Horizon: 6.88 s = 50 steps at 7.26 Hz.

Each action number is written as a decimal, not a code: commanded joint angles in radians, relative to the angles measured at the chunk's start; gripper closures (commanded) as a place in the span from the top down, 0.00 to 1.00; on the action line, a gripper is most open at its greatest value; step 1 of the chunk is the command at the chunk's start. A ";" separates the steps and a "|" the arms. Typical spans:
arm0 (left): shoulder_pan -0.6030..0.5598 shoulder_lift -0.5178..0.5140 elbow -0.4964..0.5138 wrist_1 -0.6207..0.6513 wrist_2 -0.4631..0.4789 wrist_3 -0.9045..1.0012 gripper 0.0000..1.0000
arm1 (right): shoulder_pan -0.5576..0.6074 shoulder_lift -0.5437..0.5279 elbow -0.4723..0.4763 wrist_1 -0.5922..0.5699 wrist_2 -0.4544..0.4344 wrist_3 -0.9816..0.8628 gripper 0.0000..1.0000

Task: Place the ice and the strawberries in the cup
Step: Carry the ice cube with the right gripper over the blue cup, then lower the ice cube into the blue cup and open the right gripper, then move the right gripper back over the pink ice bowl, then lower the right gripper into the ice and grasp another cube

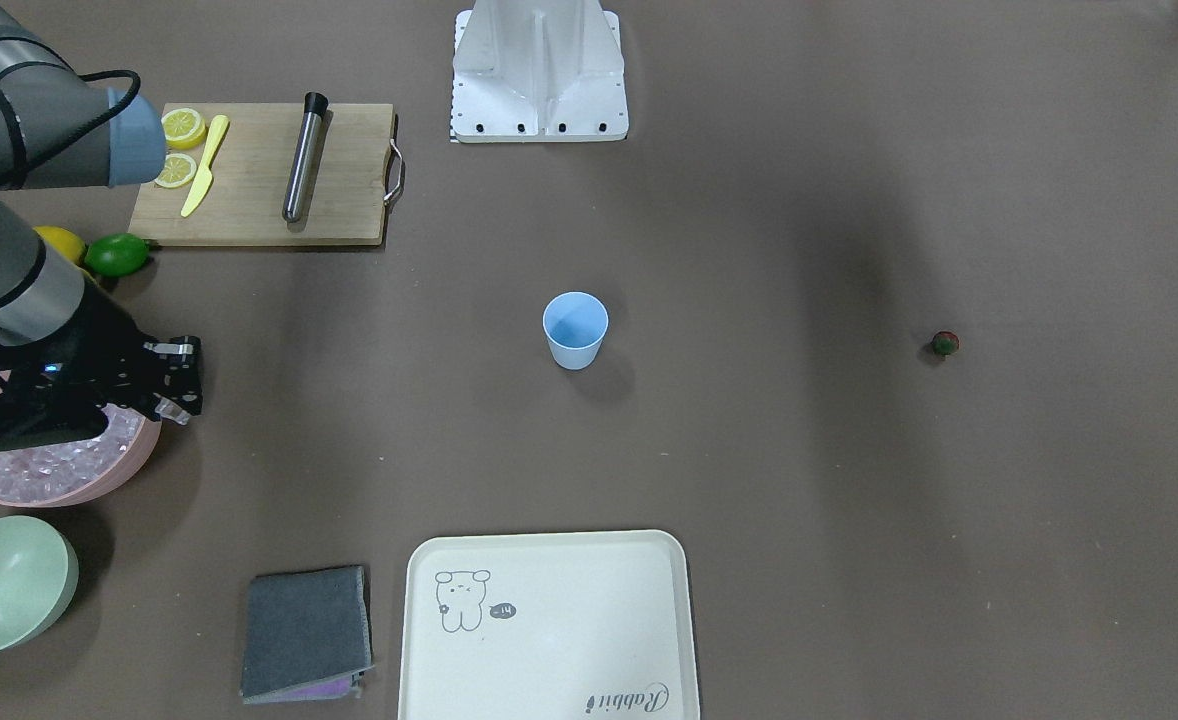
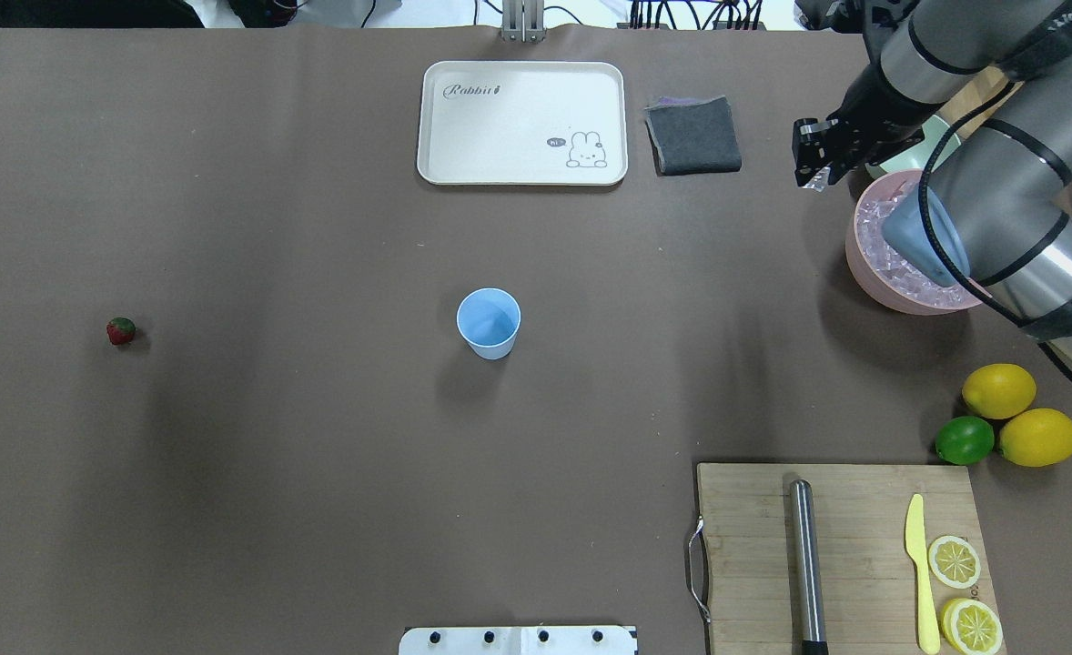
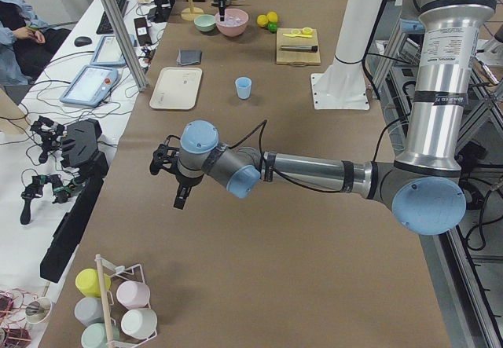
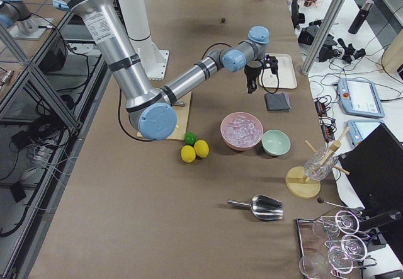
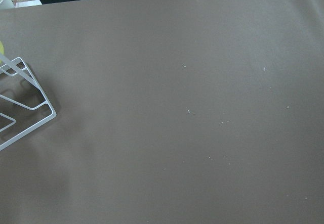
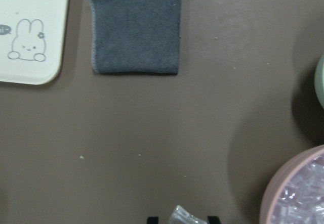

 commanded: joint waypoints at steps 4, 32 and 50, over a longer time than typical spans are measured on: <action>0.001 -0.001 0.015 -0.001 0.000 0.003 0.97 | -0.237 0.276 -0.013 -0.052 -0.128 0.204 0.02; 0.015 0.011 0.024 -0.084 0.003 -0.103 0.97 | 0.098 -0.279 0.098 0.092 0.036 -0.306 0.90; 0.014 0.010 0.020 -0.085 0.003 -0.098 0.97 | 0.049 -0.309 -0.137 0.328 -0.037 -0.401 0.91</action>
